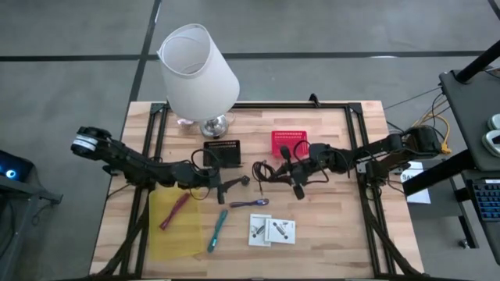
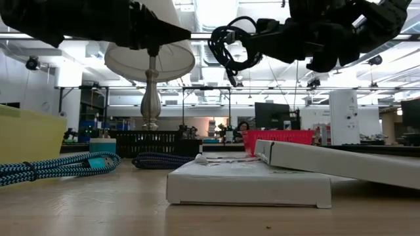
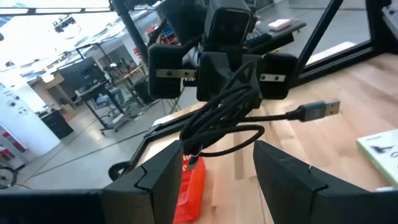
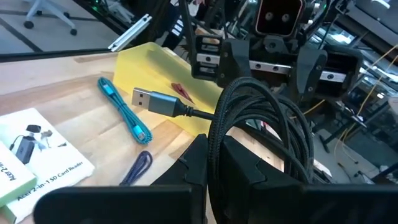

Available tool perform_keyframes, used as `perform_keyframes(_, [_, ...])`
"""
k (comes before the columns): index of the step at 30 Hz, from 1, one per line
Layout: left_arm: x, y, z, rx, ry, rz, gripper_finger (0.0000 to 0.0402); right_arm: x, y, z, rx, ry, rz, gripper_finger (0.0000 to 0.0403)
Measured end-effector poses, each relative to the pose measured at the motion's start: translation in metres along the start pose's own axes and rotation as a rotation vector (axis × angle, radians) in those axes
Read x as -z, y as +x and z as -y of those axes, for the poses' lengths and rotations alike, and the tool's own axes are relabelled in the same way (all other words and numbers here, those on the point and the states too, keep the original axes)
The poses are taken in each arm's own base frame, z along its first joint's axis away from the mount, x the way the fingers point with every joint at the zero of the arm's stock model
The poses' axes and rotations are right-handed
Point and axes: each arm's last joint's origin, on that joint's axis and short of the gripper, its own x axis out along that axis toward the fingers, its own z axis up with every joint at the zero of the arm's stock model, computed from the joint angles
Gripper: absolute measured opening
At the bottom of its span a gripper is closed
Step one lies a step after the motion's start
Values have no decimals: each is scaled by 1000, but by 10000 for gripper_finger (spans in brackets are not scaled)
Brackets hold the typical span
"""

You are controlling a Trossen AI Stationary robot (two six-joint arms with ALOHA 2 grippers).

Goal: Pick and place items into bin
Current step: Put the black charger cable into the yellow bin

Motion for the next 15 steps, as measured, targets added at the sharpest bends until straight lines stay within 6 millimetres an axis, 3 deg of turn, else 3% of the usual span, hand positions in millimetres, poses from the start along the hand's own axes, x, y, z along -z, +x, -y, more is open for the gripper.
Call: perform_keyframes(15, [12,21,-2,-44,48,3,180,0,0,0,-2,3,-2,20])
